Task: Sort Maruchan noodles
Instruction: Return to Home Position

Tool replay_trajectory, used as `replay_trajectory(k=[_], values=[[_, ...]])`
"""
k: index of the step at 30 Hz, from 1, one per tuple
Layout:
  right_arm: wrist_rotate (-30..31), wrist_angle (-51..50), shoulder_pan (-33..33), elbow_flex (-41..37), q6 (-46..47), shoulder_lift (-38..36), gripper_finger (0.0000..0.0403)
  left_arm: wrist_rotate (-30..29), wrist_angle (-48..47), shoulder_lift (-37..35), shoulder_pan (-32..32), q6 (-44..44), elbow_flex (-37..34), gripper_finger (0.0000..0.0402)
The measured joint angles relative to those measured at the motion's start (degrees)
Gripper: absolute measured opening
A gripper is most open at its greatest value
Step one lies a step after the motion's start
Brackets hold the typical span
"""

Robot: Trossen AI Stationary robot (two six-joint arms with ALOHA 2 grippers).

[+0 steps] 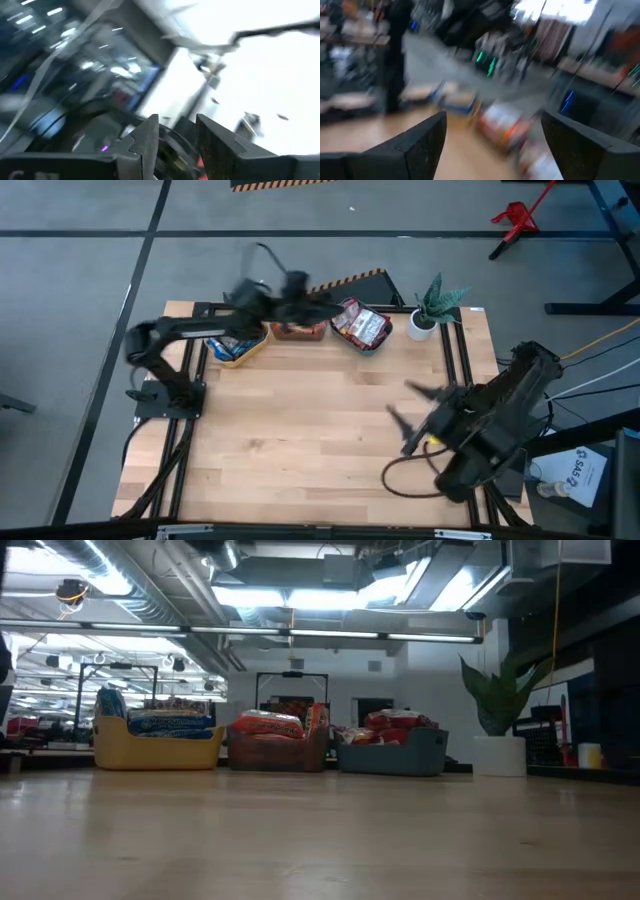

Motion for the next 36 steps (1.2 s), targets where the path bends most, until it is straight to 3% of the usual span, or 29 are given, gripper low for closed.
replay_trajectory(k=[2, 5, 6, 10, 13, 16, 19, 21, 24, 29, 36], values=[[4.73, -5.22, 0.0, 7.42, -5.64, -0.04, 0.0312, 3.57, 0.51, -5.45, -1.12, 3.82, 0.0, 0.0123], [4.46, -16.45, -1.12, 17.92, -10.57, -0.45, 0.0312, 10.53, 0.65, -12.47, -2.62, 9.2, 0.04, 0.0125], [4.14, -15.99, -2.13, 19.73, -12.34, -1.73, 0.0312, 13.03, 0.5, -14.5, -2.83, 10.93, 0.04, 0.0125], [-2.03, -16.6, -5.65, 19.96, -19.69, -11.5, 0.0312, 17.28, -6.23, -22.26, -0.22, 10.92, 0.07, 0.0126], [-5.66, -16.07, -7.78, 16.15, -19.71, -19.36, 0.0312, 16.17, -23.26, -28.53, 4.85, 15.13, 0.07, 0.0126], [-6.3, -14.77, -7.8, 8.71, -17.41, -27.37, 0.0312, 8.78, -47.7, -34.88, 9.42, 27.54, 0.07, 0.0126], [-6.17, -8.89, -7.78, -2.17, -13.56, -36.09, 0.0312, -5.84, -68.0, -40.22, 11.51, 37.45, 0.07, 0.0126], [-6.2, -1.64, -7.78, -11.0, -13.47, -41.85, 0.0312, -14.48, -75.57, -43.18, 11.74, 40.54, -0.41, 0.0126], [-6.7, 11.23, -7.78, -25.31, -15.14, -49.13, 0.0312, -17.72, -75.69, -48.52, 11.42, 39.67, -5.04, 0.0126], [-8.04, 31.87, -7.78, -46.12, -18.16, -57.35, 0.0312, -21.35, -75.11, -61.66, 11.13, 34.81, -19.36, 0.0126], [-12.25, 50.18, -7.8, -64.22, -21.21, -65.93, 0.0312, -22.27, -75.2, -83.77, 11.13, 26.2, -41.88, 0.0126]])
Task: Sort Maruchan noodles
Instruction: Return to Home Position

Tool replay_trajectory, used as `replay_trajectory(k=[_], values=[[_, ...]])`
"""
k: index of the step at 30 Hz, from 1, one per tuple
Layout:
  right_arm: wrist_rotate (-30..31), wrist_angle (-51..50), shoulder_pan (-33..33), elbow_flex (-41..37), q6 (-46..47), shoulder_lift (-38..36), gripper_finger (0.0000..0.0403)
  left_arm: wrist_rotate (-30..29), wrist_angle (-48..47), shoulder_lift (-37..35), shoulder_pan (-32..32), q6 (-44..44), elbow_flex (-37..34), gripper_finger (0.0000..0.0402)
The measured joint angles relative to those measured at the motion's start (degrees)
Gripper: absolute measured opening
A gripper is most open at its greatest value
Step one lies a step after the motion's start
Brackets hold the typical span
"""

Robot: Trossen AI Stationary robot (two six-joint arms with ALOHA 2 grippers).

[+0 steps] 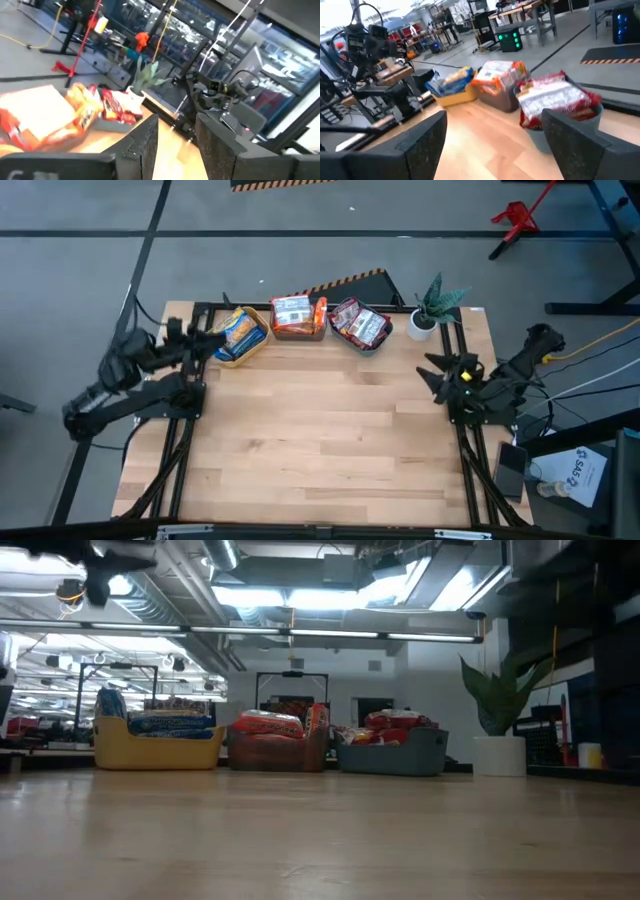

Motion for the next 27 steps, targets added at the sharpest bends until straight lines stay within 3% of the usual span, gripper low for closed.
replay_trajectory(k=[3, 13, 17, 23, 27], values=[[0.03, 2.87, 0.0, -4.11, -0.78, -3.58, 0.0312, -0.24, 0.68, -7.05, 0.0, -2.5, -6.94, 0.0126], [0.86, 2.23, 0.02, -17.0, 1.42, -19.11, 0.0312, 8.09, 8.76, -6.93, -0.13, -1.65, -20.89, 0.0126], [-1.65, 1.88, 0.02, -16.81, -2.67, -19.15, 0.0312, 10.73, 10.85, -6.78, -0.24, -1.34, -25.95, 0.0126], [-4.81, 1.05, 0.02, -16.69, -4.22, -18.85, 0.0312, 1.54, 10.95, -6.58, -1.46, 1.17, -26.55, 0.0126], [-4.95, 1.0, 0.02, -16.69, -5.75, -18.83, 0.0312, -0.07, 10.84, -6.61, -1.51, 1.12, -26.57, 0.0126]])
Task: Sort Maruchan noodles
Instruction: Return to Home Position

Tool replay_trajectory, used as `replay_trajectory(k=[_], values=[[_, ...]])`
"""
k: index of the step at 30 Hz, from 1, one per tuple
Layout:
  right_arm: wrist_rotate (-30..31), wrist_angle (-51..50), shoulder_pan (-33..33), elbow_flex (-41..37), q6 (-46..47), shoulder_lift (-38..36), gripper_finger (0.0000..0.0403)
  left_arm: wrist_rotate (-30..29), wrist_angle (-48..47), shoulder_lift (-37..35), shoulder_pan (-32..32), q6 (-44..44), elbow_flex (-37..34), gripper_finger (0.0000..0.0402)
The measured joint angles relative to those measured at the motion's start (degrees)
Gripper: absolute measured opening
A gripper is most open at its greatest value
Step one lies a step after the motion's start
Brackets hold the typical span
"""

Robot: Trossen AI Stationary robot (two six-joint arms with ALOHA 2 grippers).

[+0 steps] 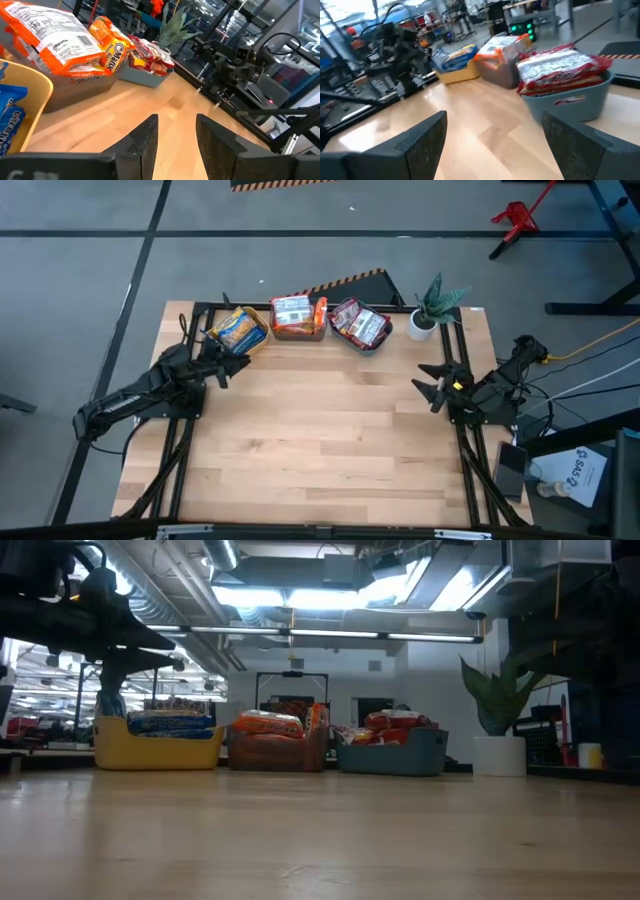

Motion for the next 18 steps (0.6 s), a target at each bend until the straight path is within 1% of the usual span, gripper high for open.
replay_trajectory(k=[3, 7, 11, 18], values=[[-4.07, -0.02, 0.0, 0.0, 0.04, 0.0, 0.0312, 0.05, 0.0, 0.0, 0.0, -0.02, -0.01, 0.0126], [-7.71, -0.01, 0.0, 0.01, 0.04, 0.0, 0.0312, 0.01, 0.0, 0.0, 0.0, -0.02, -0.01, 0.0126], [-9.03, -0.02, 0.0, 0.0, 0.06, 0.0, 0.0312, 0.01, 0.0, 0.0, 0.0, -0.03, -0.01, 0.0126], [-9.03, -0.02, 0.0, 0.0, 0.06, 0.0, 0.0312, 0.01, -0.02, 0.0, 0.0, -0.07, -0.03, 0.0126]])
